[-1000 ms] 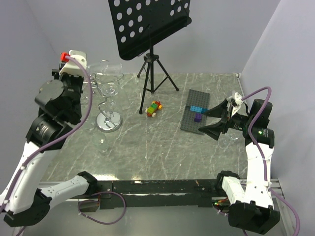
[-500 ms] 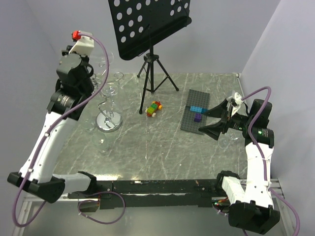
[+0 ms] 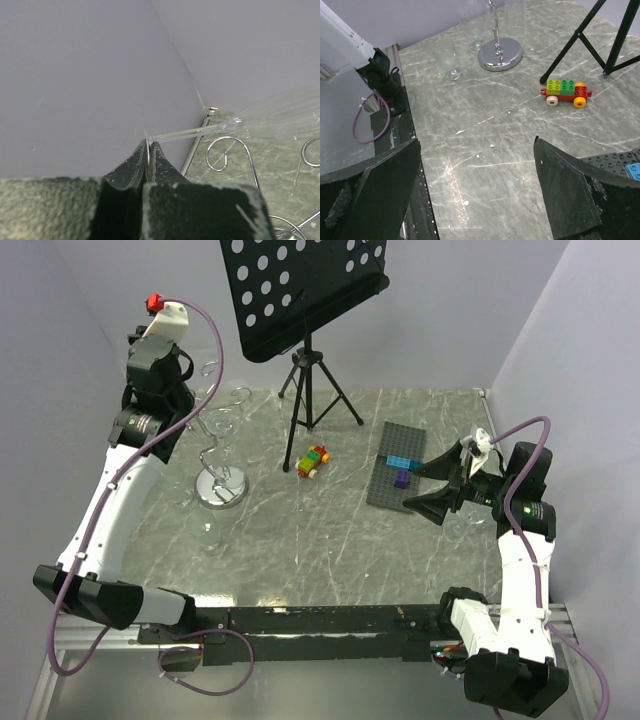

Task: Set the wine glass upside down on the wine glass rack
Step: Turn the wine glass upside down at the wine rack.

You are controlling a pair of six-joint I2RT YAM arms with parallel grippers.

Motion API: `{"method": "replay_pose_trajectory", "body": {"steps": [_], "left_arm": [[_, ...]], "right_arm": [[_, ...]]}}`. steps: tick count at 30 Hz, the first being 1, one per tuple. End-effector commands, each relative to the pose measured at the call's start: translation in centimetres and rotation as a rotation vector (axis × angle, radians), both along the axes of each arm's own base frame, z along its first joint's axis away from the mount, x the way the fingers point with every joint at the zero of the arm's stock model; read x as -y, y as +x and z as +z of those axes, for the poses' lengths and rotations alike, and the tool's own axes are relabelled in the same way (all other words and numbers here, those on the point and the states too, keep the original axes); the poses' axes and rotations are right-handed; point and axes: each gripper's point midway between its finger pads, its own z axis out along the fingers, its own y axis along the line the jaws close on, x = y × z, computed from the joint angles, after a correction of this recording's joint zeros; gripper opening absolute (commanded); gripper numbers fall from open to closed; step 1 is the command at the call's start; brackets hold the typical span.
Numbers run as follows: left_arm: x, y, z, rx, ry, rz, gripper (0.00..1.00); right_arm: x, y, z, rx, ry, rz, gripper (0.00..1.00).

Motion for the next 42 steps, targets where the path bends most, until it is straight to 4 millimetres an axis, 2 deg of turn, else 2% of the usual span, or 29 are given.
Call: {"method": "replay_pose_trajectory", "body": {"steps": [1, 13, 19, 26, 42], "left_arm": [[-0.4, -0.4, 2.2, 0.087, -0.041, 0.002, 0.01], [-1.0, -0.7, -0.6, -0.023, 0.082, 0.012, 0.01], [0.0, 0.2, -1.5, -0.082, 0.090, -0.054, 0.01], [1.4, 0.0, -1.6, -0.127, 0.117, -0.172, 0.01], [2.7, 3.8, -2.8, -0.218, 0.176, -0.153, 0.01]], "right_arm": [[-1.0, -1.9, 1.7, 0.082, 0.048, 0.124, 1.00], [-1.1, -2.1, 1.9, 0.093, 0.047, 0.128, 1.00], [-1.1, -2.2, 1.9, 0.096, 0.046, 0.130, 1.00], [-1.1, -2.2, 1.9, 0.093, 0.048, 0.131, 1.00], [-1.1, -2.2, 1.9, 0.088, 0.053, 0.136, 1.00]]}}
